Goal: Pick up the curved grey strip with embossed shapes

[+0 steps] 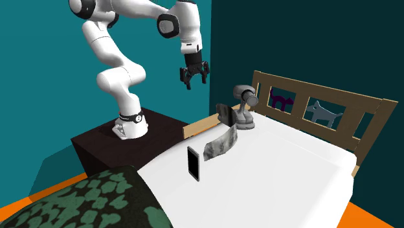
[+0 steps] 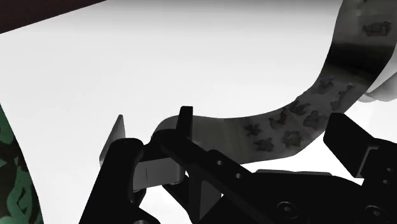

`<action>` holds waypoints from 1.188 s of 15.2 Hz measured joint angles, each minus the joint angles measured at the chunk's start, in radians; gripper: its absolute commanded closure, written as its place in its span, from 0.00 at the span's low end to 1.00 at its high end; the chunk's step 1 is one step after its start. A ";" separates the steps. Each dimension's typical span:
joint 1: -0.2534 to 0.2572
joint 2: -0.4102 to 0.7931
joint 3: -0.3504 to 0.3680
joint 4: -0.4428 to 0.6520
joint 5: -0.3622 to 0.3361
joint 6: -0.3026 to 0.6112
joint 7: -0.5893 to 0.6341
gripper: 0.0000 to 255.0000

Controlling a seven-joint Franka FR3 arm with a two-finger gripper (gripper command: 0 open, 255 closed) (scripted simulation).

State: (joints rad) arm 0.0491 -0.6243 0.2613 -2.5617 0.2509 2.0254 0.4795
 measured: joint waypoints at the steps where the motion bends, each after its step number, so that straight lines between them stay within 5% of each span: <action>1: 0.002 0.024 0.023 -0.002 0.009 0.031 0.029 0.00; 10: -0.021 0.329 0.238 0.069 -0.003 0.308 0.332 0.00; 14: -0.052 0.496 0.317 0.143 -0.102 0.404 0.505 0.00; 18: -0.054 0.685 0.353 0.240 -0.278 0.475 0.720 0.00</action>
State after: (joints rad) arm -0.0051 0.0605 0.6142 -2.3215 -0.0274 2.5003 1.1993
